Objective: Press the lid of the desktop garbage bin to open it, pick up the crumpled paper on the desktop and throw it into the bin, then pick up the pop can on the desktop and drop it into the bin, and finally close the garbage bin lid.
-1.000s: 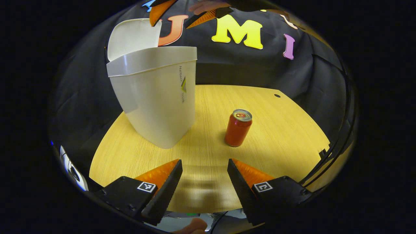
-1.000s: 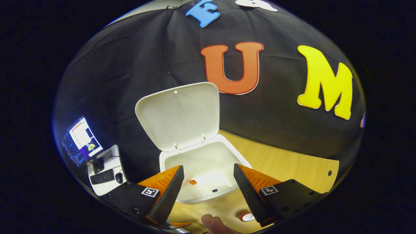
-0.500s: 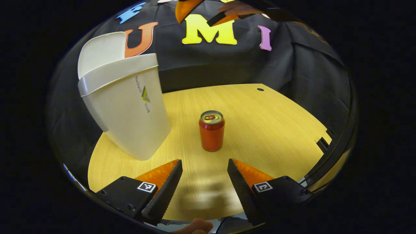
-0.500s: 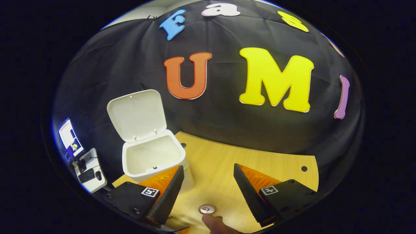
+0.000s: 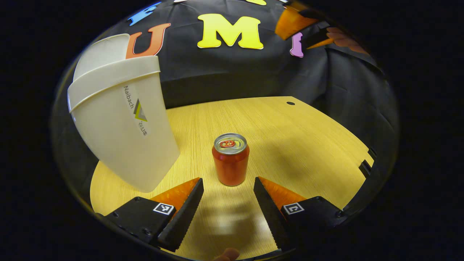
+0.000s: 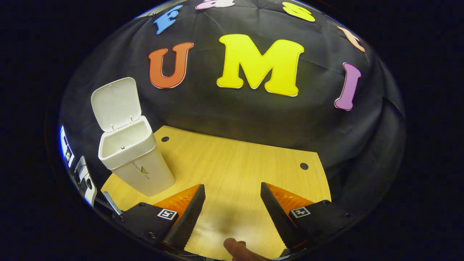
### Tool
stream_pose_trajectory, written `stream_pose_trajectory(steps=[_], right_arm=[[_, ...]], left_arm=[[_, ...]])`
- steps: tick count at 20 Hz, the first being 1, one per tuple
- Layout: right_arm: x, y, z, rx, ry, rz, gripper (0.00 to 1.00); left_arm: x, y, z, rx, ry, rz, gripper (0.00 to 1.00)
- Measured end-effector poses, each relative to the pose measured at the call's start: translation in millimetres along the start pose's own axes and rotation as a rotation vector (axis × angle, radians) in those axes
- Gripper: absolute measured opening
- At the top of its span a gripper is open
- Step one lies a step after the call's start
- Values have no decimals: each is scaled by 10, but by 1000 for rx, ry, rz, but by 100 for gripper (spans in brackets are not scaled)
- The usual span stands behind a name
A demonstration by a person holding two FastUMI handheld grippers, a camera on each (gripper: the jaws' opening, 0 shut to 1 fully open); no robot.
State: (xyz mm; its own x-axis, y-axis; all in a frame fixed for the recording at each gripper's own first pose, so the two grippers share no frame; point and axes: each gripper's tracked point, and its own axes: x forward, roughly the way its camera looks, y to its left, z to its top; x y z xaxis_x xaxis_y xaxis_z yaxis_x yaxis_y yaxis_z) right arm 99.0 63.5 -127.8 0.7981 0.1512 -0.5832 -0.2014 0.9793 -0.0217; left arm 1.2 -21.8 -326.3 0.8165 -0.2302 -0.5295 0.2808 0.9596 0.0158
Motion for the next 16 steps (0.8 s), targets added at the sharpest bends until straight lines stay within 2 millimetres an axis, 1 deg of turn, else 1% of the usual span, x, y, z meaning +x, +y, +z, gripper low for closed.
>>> stream_pose_trajectory(steps=[1, 2, 6, 8, 11, 16], right_arm=[[0, -61, -71, 12, 15, -12, 97], [-23, -110, -77, 21, 26, -19, 97], [-8, -304, -271, 34, 60, -60, 97], [0, -355, -382, 43, 84, -70, 97], [26, -427, -490, 41, 108, -86, 97], [124, -459, -574, 62, 131, -96, 97]], left_arm=[[63, -1, -2, 9, 8, -5, 93], [123, -11, 3, 19, 11, -8, 93], [352, -9, 51, 33, 17, -6, 93], [455, 4, 70, 38, 23, -8, 93], [604, 45, 87, 48, 20, -12, 93], [811, 22, 76, 34, 30, -29, 93]])
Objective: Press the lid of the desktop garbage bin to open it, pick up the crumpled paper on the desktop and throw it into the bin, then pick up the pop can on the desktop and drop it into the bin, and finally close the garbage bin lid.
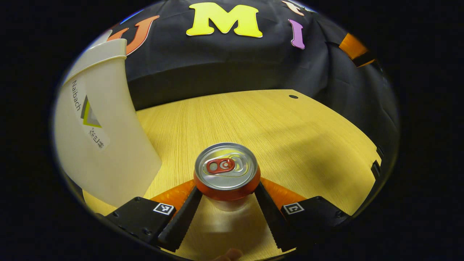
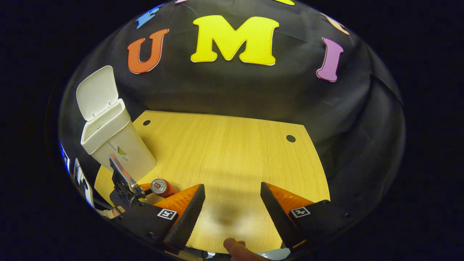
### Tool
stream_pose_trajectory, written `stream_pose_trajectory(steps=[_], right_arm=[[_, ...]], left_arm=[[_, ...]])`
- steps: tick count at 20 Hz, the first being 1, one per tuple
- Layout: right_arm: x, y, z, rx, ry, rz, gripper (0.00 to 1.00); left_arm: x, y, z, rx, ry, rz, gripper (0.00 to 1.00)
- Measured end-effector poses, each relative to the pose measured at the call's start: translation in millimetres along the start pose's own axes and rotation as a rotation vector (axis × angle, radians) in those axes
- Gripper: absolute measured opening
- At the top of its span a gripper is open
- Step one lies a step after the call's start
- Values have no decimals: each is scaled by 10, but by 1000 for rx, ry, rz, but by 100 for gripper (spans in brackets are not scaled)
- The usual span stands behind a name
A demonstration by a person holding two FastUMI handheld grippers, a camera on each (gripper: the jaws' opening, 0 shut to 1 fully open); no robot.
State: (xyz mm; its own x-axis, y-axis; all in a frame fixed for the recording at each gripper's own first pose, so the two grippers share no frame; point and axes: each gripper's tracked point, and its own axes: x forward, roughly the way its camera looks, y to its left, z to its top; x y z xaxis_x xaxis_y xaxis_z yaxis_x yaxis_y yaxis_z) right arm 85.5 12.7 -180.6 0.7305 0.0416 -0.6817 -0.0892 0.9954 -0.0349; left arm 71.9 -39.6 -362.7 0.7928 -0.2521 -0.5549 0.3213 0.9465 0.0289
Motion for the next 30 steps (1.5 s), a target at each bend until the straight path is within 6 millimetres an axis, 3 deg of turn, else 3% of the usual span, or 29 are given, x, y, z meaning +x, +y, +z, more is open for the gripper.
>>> stream_pose_trajectory(steps=[4, 7, 10, 15, 16, 17, 18, 21, 27, 30], right_arm=[[106, -36, -62, 7, 19, -19, 97], [118, -25, -93, 20, 21, -17, 94], [102, -60, -136, 9, 27, -22, 97], [81, -246, -119, 23, 13, -24, 95], [76, -287, -117, 30, 8, -23, 94], [76, -323, -120, 31, 6, -22, 95], [79, -352, -128, 26, 1, -15, 95], [61, -378, -142, 18, -20, 31, 96], [146, -350, -461, -8, 29, 103, 95], [187, -323, -597, -7, 50, 144, 95]], left_arm=[[27, -12, 11, 11, 3, -9, 93], [91, -7, -45, 14, 31, -15, 93], [80, -12, -28, 16, 41, -9, 88], [-103, 1, 175, -4, 29, -8, 87], [-175, 25, 228, -7, 28, 1, 86], [-265, 40, 274, -14, 32, 8, 92], [-383, 40, 332, -23, 31, 16, 86], [-776, 58, 520, -58, 17, 40, 85], [-1533, 179, 783, -211, 42, 115, 85], [-1811, 361, 982, -267, 46, 180, 85]])
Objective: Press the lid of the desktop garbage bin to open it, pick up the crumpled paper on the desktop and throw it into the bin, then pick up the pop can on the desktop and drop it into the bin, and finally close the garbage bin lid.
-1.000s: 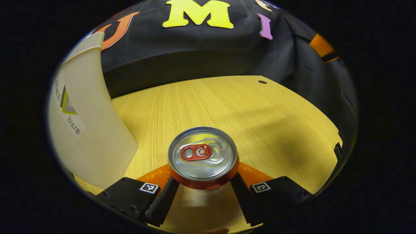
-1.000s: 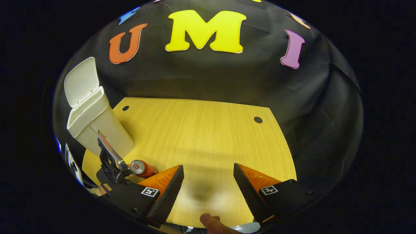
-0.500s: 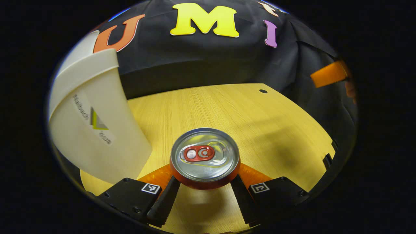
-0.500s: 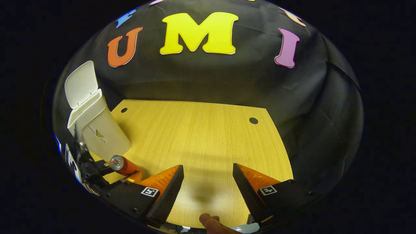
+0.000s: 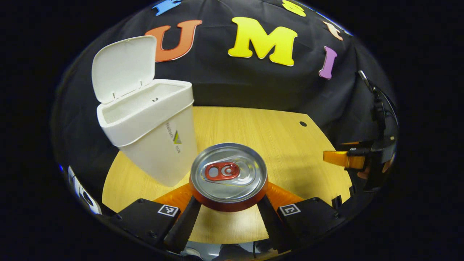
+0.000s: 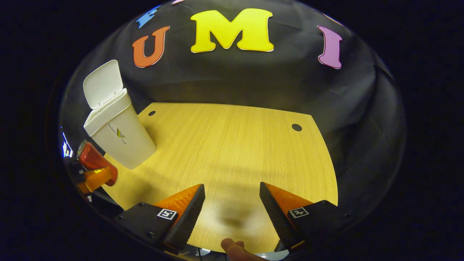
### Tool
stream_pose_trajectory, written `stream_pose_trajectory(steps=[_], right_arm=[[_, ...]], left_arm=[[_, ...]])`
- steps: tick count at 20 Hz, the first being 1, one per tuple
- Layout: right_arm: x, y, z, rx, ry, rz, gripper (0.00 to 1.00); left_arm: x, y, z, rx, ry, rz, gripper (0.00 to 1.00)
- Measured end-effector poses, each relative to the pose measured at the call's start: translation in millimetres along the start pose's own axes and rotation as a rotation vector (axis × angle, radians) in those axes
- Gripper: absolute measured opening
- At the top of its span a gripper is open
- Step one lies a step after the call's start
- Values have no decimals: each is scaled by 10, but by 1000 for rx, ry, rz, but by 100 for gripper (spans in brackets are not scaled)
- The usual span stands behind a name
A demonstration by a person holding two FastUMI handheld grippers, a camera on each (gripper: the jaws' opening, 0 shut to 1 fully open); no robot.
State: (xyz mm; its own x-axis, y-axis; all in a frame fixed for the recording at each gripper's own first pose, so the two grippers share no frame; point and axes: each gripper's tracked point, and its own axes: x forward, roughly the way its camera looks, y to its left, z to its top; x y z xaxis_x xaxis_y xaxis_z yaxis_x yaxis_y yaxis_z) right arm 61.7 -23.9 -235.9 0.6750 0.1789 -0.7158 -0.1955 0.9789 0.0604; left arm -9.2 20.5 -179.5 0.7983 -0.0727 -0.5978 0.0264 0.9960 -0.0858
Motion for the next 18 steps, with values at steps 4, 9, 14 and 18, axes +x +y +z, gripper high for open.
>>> stream_pose_trajectory(steps=[4, 9, 14, 18], right_arm=[[28, 89, -73, 39, 10, 66, 94], [-17, 84, -126, 9, 23, 79, 96], [-117, -42, -164, 63, 17, 57, 94], [-129, -110, -256, 100, 3, 10, 97]], left_arm=[[-409, 121, 378, -26, -37, 83, 85], [-766, 410, 1039, -63, -96, 209, 85], [-634, 898, 1603, -129, -155, 278, 85], [-238, 1281, 1763, -164, -148, 313, 85]])
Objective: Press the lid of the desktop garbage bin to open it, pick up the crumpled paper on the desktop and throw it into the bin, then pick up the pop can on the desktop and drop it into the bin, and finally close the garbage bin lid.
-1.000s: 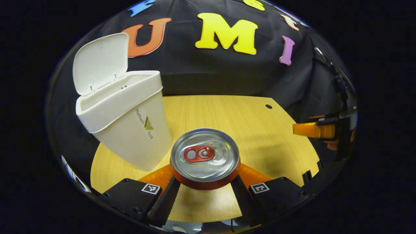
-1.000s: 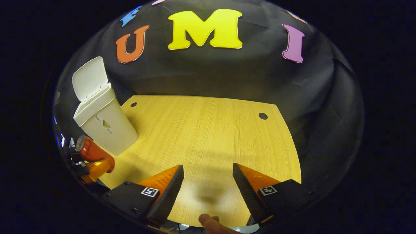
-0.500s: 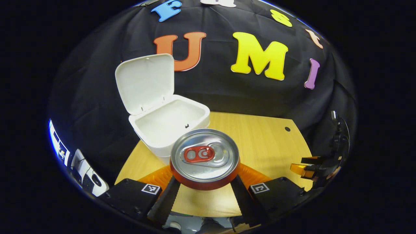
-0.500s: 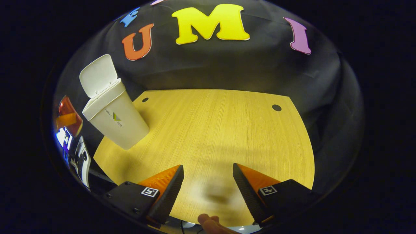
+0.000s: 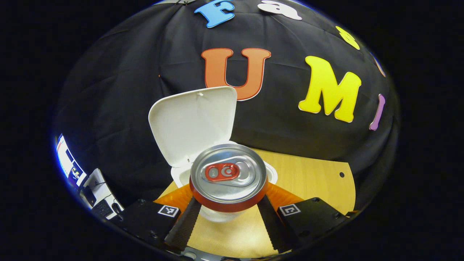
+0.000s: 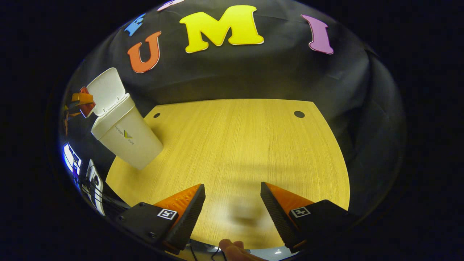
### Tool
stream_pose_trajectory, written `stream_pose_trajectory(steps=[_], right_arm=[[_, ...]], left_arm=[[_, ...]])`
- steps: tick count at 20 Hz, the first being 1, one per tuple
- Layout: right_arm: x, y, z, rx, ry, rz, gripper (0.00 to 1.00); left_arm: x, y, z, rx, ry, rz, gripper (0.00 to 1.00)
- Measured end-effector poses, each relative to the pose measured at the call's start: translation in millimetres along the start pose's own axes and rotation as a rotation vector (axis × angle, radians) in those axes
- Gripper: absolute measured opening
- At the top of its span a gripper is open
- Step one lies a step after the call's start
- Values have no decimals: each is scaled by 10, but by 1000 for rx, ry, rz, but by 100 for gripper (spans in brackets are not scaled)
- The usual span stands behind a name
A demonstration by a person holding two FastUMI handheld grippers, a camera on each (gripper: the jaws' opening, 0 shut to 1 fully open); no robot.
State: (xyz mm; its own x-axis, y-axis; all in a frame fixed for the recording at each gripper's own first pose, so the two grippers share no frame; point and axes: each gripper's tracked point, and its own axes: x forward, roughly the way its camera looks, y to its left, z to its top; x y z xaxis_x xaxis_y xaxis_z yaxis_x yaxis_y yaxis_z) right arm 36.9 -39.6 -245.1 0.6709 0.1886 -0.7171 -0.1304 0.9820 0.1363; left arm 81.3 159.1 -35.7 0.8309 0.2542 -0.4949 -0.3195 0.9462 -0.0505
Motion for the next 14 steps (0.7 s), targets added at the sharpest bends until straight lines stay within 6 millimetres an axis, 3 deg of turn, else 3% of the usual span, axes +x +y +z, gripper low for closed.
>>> stream_pose_trajectory(steps=[4, 5, 8, 10, 11, 12, 14], right_arm=[[-74, -9, -131, -3, 15, -28, 94], [-93, -18, -139, -4, 15, -36, 97], [-123, -36, -196, 10, 21, -59, 97], [-140, -60, -228, 25, 24, -70, 97], [-146, -63, -243, 32, 27, -73, 94], [-135, -56, -261, 33, 30, -73, 94], [-114, -80, -287, 25, 37, -83, 97]], left_arm=[[501, 142, -181, -36, 73, 30, 85], [608, 164, -240, -43, 88, 24, 85], [822, 249, -336, -58, 118, 32, 86], [895, 280, -400, -64, 137, 44, 86], [915, 293, -414, -66, 142, 53, 93], [910, 271, -412, -70, 143, 52, 86], [905, 277, -444, -79, 146, 40, 87]])
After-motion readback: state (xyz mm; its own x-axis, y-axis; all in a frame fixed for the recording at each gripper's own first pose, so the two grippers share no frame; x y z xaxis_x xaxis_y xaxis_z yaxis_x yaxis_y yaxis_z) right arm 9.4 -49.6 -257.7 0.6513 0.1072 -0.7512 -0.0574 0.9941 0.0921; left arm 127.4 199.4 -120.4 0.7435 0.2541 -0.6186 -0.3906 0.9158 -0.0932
